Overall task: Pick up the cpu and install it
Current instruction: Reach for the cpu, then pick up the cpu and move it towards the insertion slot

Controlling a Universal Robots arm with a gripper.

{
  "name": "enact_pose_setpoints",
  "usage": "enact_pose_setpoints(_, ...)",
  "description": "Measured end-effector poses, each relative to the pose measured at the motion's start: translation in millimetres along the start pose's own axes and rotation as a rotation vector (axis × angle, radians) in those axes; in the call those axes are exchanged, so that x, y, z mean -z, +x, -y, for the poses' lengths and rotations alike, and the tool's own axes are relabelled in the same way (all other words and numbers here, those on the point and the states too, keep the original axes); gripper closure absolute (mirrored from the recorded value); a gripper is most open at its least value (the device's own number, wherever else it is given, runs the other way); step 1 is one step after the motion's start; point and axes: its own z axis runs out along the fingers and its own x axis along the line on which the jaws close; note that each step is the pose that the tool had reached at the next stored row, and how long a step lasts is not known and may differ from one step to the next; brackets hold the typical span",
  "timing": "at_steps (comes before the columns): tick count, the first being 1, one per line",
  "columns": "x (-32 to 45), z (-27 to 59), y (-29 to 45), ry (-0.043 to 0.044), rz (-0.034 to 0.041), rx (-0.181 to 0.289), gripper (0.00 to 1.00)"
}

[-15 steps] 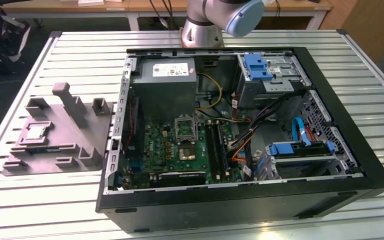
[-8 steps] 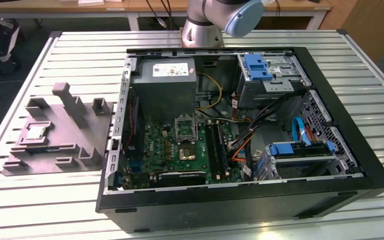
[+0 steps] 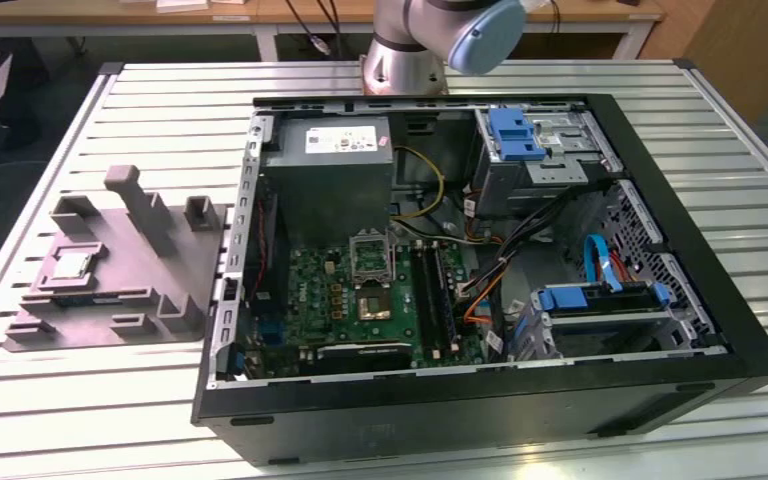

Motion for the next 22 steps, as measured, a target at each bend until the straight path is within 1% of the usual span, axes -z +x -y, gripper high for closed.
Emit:
enact_pose_setpoints(6,-0.5,1.8,22.1,0.0,0.0001,0.0,0.89)
enact_pose_setpoints(8,-0.7,2.2,27.5,-0.0001,0.0001,0.0,0.89)
enact_pose_setpoints(9,-0.7,2.3,28.7,0.0,0.0,0.0,0.89)
enact_pose_setpoints(22,-0.7,2.4,30.8,0.0,0.0,0.0,0.89)
